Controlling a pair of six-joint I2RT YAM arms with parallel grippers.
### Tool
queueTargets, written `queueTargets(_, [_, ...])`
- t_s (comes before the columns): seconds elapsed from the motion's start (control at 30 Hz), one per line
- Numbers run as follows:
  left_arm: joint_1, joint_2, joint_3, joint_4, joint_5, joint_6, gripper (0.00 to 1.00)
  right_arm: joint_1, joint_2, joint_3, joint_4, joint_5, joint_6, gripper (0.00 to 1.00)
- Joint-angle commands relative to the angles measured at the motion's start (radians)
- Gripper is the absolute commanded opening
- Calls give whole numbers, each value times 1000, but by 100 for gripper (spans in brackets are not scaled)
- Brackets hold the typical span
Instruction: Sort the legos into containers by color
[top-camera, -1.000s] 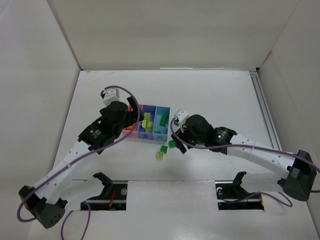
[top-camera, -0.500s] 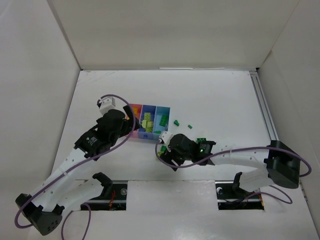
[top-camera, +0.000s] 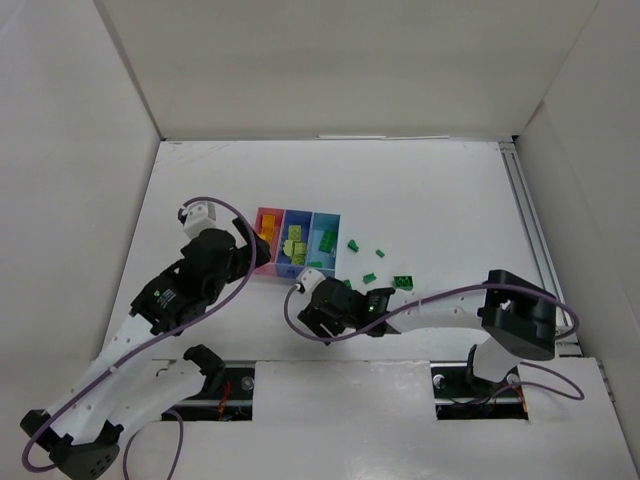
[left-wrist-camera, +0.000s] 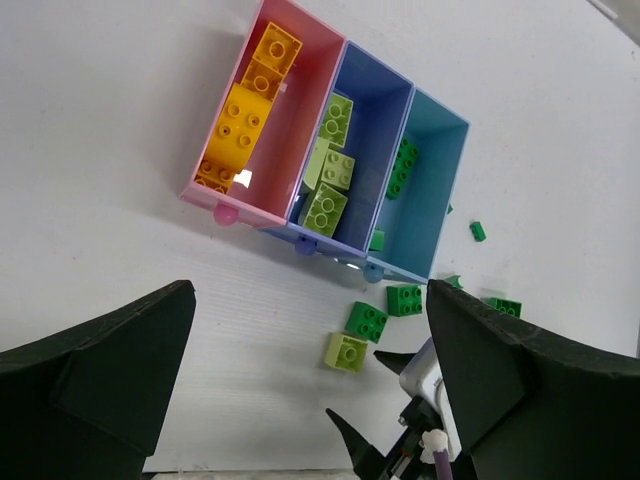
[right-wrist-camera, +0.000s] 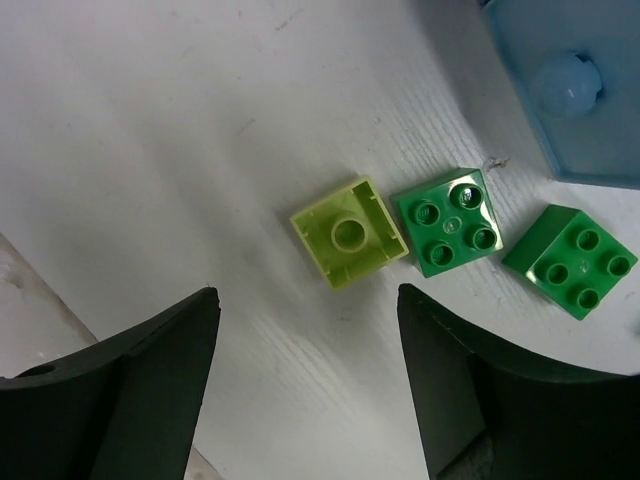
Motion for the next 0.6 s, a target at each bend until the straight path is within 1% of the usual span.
queueTargets(0.0, [3, -41, -1, -29, -25, -17, 100, 16, 7, 44, 54, 91, 118, 77])
queueTargets(0.27, [3, -81, -21, -71, -6, -27, 100, 36, 76, 55, 54, 189, 372, 77])
queueTargets(0.47, [3, -136, -31, -92, 3, -45, 100, 45, 156, 101, 45, 247, 449, 77])
queueTargets(0.5, [3, -146, -31, -101, 3, -45, 100, 45, 175, 112, 31, 258, 486, 74])
queueTargets(0.57, [3, -166, -31, -102, 3, -54, 100, 54, 192, 141, -18, 291, 517, 73])
